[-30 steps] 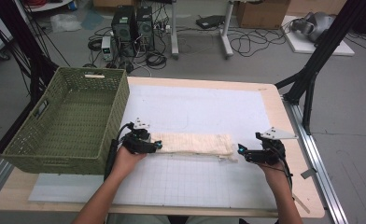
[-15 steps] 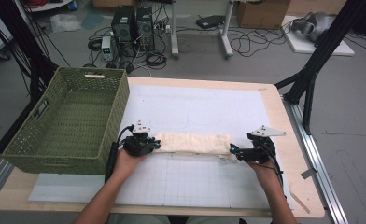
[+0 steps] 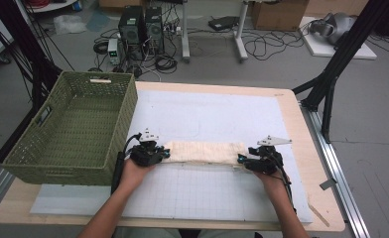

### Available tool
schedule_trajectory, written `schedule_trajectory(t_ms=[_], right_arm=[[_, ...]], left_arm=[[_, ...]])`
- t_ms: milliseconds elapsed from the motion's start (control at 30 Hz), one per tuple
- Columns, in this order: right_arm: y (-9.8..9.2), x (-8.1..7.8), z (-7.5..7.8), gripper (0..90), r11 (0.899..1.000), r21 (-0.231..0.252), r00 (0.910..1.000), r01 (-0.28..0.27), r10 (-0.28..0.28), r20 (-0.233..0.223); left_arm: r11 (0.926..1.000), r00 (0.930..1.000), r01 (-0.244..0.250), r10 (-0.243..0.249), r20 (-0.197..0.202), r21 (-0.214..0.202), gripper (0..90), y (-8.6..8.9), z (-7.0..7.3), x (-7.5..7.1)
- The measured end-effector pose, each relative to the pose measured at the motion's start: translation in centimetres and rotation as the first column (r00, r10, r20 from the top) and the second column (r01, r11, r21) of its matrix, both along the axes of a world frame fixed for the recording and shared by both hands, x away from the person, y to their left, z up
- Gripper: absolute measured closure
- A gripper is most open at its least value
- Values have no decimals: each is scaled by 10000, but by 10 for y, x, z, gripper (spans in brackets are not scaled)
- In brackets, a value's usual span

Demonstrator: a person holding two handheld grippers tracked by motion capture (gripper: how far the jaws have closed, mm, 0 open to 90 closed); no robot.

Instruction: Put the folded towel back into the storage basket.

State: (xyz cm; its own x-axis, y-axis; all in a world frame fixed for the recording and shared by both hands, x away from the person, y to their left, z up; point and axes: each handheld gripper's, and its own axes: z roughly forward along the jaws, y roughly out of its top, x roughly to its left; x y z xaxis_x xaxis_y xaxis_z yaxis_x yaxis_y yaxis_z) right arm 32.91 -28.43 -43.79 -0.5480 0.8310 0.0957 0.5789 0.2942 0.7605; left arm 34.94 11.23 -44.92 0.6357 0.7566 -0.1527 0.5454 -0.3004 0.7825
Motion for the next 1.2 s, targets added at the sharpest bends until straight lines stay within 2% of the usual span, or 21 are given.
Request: schedule_trajectory(t_ms=[33,167,367,433,500,867,967,1000,1133,1200], right_arm=[[1,0,-1,473,9999,-140,9999,-71,70,-83],[4,1,-7,564,9997,-175,9982,-192,181,-568],[4,0,-7,692,9999,105,9960,-63,72,-890],[4,0,-6,763,9998,185,9949,-112,130,-1002],[6,-1,-6,798,9998,152,9949,-115,129,-999],[10,-3,-5,815,9999,-113,9966,-91,81,-814],[9,-4,-4,823,10000,10,9970,-18,19,-770],[9,-4,-3,825,10000,2,9981,-40,40,-617],[7,-4,0,825,9999,152,9990,-8,15,-456],[8,-4,-1,816,10000,-80,9991,-6,3,-426]], left_arm=[[10000,10000,38,-38,8,39,797,0,0,0],[10000,10000,35,-35,10,45,796,0,0,0],[9999,9999,103,-103,13,119,797,0,0,-1],[9999,9999,107,-107,12,101,798,1,0,-1],[9999,9999,118,-118,12,111,799,1,0,-1],[9999,10000,87,-87,13,94,803,0,0,-1],[9999,9999,99,-100,16,74,802,1,1,-2],[9999,9999,97,-97,28,67,802,1,2,-2],[9999,9998,57,-54,172,-140,803,2,4,-3],[9999,9998,114,-112,155,-116,803,2,4,-3]])
